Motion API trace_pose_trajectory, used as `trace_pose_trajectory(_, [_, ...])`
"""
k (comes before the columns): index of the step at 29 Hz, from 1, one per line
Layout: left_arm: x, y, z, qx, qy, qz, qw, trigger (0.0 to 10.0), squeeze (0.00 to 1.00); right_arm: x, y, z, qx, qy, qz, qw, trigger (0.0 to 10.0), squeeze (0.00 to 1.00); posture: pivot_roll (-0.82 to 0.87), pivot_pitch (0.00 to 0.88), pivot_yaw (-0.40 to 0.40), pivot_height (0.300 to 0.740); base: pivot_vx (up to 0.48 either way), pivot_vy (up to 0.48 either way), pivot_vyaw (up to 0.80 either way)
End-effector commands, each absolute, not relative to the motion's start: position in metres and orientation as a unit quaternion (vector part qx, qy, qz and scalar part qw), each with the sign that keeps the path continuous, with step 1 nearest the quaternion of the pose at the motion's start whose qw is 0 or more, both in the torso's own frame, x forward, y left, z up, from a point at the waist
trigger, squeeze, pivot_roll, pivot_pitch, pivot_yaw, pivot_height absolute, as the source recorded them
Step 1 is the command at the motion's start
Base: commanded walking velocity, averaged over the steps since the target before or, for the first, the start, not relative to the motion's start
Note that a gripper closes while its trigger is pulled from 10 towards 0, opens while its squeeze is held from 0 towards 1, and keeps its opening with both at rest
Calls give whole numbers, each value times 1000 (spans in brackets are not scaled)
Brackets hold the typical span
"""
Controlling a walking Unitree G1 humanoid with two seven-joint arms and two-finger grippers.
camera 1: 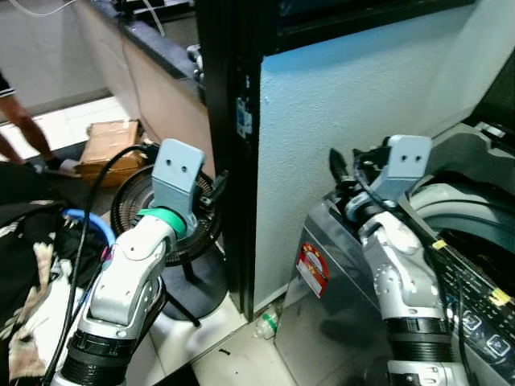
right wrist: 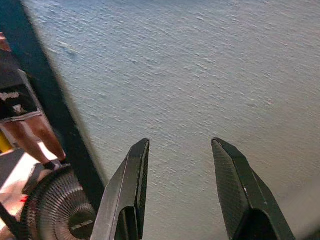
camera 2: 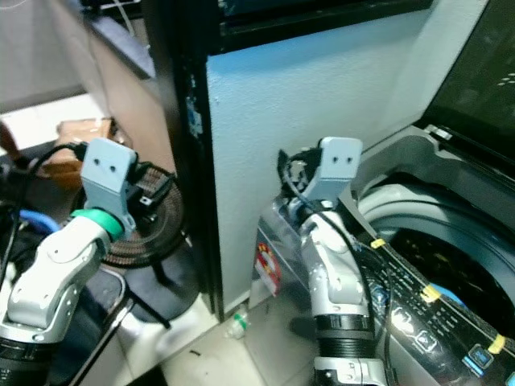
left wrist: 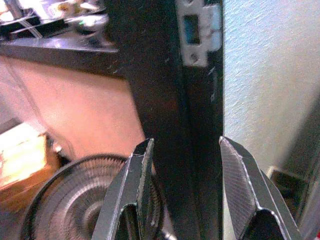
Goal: Clothes washing
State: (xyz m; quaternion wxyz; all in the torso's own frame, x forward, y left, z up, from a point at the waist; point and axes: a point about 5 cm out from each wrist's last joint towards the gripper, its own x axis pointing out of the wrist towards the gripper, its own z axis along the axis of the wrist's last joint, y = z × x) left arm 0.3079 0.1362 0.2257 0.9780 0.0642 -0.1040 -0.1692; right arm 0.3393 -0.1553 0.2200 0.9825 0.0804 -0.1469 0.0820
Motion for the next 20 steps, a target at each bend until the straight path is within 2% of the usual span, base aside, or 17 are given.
trace_pose_trajectory(1, [299, 149, 228, 38, -118, -150, 981, 10000, 0, 330, -165, 224, 87, -157, 76, 981, 10000, 0, 120, 14, 60, 740, 0, 0, 800])
trace_pose_trajectory(6, [287, 159, 224, 15, -121, -132, 984, 10000, 0, 307, -172, 222, 100, -166, 75, 978, 10000, 0, 121, 12, 55, 740, 0, 0, 800])
trace_pose_trajectory(10, [284, 157, 222, 20, -121, -131, 984, 10000, 0, 297, -170, 219, 121, -165, 79, 976, 10000, 0, 120, 6, 50, 740, 0, 0, 800])
trace_pose_trajectory(20, [286, 151, 225, 22, -123, -147, 981, 10000, 0, 291, -168, 219, 140, -168, 79, 973, 10000, 0, 112, 10, 63, 740, 0, 0, 800])
